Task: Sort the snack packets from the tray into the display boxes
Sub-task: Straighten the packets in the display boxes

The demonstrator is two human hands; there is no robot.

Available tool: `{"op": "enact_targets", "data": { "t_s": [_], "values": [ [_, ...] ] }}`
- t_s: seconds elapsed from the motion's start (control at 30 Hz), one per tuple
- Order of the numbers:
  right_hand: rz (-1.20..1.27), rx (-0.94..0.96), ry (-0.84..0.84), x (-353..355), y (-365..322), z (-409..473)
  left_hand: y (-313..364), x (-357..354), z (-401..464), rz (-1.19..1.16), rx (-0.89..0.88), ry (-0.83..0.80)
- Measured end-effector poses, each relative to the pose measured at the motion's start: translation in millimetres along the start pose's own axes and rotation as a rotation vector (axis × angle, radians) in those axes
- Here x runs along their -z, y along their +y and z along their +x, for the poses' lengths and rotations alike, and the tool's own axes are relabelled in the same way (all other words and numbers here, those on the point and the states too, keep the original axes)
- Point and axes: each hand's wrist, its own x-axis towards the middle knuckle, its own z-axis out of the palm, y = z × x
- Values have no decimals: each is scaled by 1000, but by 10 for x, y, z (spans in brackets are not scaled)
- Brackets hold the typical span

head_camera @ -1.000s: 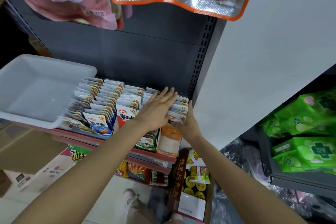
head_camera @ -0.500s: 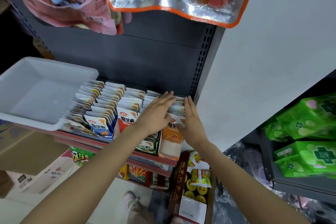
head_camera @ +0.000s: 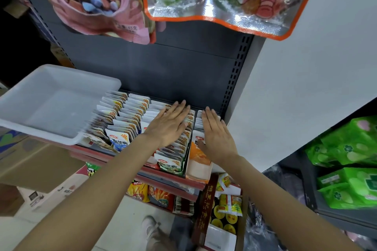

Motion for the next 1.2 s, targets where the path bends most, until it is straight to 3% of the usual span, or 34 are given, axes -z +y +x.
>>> {"op": "enact_targets", "data": {
  "t_s": [0.13, 0.23, 0.3, 0.6, 0.8, 0.93, 1.03, 1.2],
  "values": [
    [194, -33, 38, -28, -9, 0, -4, 40, -9, -126, -6, -20],
    [607, -279, 75, -90, -57, -71, 15, 19, -181, -294, -23, 9],
    [779, -377, 87, -131, -57, -95, 51, -26, -275, -275, -31, 0],
    [832, -466, 37, -145, -78, -24, 60, -91, -249, -139, -21, -39],
    [707, -435, 74, -195, -54, -40, 90, -149, -284, -59, -18, 14],
    [208, -231, 165, -72, -112, -73, 120, -173, -289, -44, -7, 22],
    [-46, -116, 76, -8, -160, -63, 49, -149, -288, -69, -49, 26],
    [-160, -168, 6, 46, -227, -71, -163, -102, -366, -83, -65, 149]
  ]
}}
